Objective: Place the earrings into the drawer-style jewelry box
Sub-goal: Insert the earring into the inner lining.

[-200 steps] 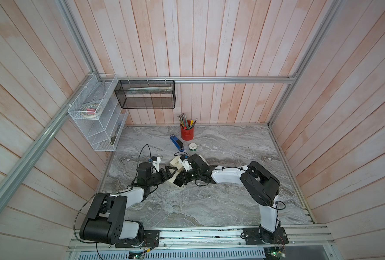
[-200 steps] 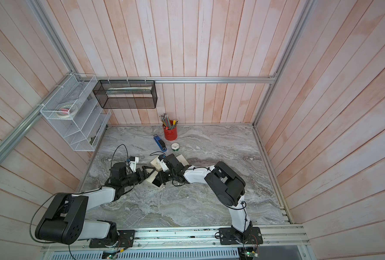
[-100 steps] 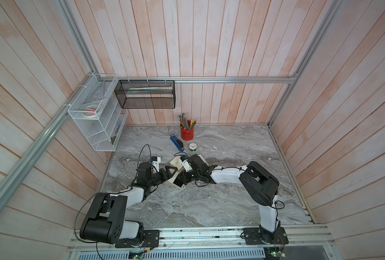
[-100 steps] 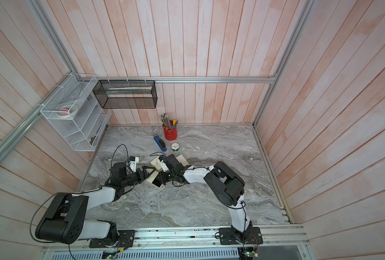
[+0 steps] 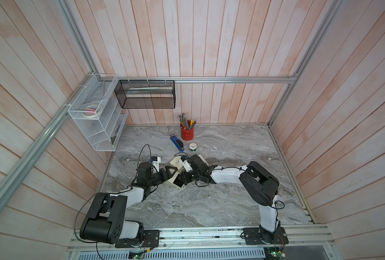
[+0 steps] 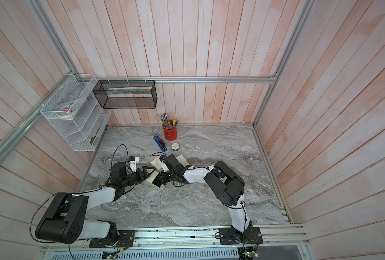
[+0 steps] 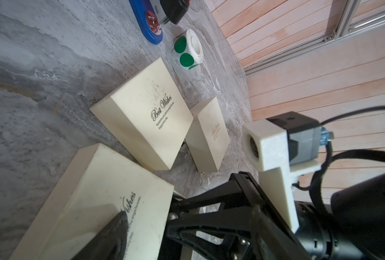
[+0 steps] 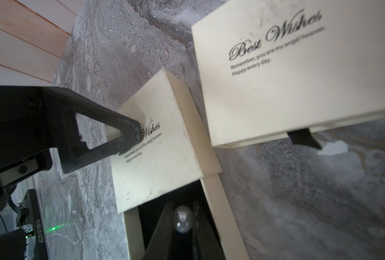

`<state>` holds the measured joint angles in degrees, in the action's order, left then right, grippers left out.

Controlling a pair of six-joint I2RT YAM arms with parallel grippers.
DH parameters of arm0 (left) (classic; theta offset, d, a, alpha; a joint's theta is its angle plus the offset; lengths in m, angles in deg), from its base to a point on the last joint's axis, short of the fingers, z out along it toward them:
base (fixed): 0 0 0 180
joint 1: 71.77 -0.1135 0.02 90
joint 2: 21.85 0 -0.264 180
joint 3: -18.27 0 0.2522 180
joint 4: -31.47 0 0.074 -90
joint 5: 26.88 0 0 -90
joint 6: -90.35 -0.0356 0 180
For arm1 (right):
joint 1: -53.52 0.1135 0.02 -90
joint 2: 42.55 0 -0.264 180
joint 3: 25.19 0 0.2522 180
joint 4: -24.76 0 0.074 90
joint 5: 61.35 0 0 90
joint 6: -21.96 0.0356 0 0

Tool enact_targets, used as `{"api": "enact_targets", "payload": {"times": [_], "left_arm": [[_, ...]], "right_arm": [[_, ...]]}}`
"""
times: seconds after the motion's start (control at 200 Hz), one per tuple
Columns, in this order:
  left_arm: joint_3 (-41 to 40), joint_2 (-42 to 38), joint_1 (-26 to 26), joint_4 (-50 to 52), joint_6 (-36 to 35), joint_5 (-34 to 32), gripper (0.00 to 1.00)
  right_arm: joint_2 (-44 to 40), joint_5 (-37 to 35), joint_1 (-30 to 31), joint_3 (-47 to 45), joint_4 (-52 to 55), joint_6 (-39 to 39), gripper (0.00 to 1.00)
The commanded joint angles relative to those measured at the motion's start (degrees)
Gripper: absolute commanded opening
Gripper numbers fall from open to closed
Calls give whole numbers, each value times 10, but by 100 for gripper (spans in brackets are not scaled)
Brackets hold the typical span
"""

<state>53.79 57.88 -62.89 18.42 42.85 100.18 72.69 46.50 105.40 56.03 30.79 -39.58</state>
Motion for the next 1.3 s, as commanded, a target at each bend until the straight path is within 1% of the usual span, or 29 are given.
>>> {"api": "enact_targets", "payload": {"times": [0.0, 0.31, 0.435, 0.57, 0.935, 1.205, 1.295], "left_arm": [[-1, 13, -3, 33, -12, -20, 86], [0, 14, -3, 33, -12, -18, 86], [0, 14, -3, 33, -13, -18, 86], [-2, 13, -3, 30, -11, -19, 86], [-1, 14, -3, 31, -12, -19, 86], [3, 7, -3, 34, -11, -18, 87], [4, 4, -2, 35, -11, -18, 87]], "right_arm": [[4, -17, 2, -3, 30, -5, 16], [-1, -29, 3, -2, 42, -12, 22], [-3, -31, 2, -3, 46, -13, 21], [-4, -31, 3, -1, 52, -16, 18], [-10, -40, 2, -1, 70, -22, 18], [-21, -34, 3, 8, 72, -20, 30], [-27, -32, 3, 12, 74, -21, 32]]}}
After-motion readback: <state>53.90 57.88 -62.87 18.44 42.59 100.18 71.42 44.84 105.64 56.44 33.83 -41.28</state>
